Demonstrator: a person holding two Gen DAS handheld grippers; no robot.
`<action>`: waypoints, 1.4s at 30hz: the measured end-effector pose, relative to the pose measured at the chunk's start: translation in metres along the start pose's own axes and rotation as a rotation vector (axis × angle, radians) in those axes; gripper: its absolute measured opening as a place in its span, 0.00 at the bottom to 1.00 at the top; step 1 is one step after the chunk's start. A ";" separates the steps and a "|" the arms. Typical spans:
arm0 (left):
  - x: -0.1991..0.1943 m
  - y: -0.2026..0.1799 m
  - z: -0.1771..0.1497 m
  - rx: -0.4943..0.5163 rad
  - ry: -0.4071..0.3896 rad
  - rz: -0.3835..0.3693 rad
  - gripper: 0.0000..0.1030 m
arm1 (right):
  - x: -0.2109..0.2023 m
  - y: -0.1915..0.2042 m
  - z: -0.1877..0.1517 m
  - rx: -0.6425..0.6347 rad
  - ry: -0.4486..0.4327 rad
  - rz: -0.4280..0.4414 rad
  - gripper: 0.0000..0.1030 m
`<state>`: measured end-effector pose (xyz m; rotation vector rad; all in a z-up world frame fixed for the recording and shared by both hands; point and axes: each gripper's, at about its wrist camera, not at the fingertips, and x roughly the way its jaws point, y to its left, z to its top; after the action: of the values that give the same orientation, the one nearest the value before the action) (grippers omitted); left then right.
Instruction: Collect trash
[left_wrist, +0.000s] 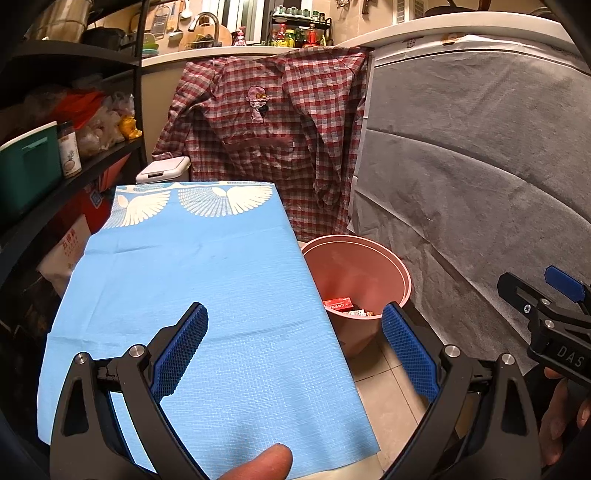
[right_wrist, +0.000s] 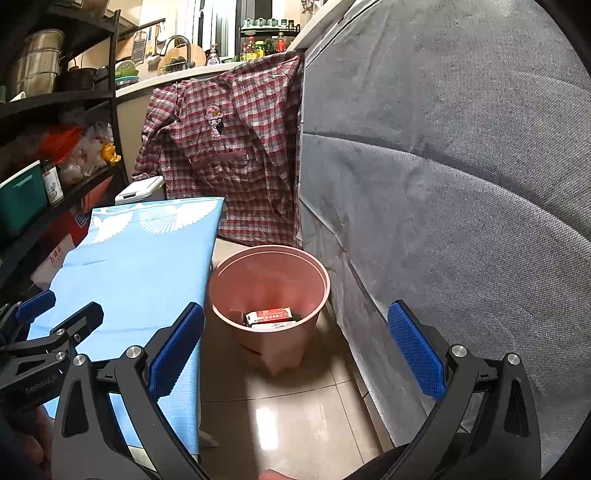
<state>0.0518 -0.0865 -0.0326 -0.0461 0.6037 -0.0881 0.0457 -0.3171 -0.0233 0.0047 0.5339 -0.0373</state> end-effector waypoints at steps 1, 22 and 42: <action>0.000 0.000 0.000 -0.002 0.001 0.001 0.90 | 0.000 0.000 0.000 0.000 0.000 0.000 0.95; 0.005 -0.003 -0.002 -0.011 0.019 -0.010 0.90 | 0.003 -0.004 0.000 0.000 0.002 0.001 0.95; 0.009 -0.010 -0.003 -0.002 0.032 -0.016 0.90 | 0.005 -0.005 0.001 0.002 0.002 0.001 0.95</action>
<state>0.0568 -0.0971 -0.0390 -0.0512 0.6351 -0.1037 0.0499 -0.3226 -0.0248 0.0068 0.5355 -0.0369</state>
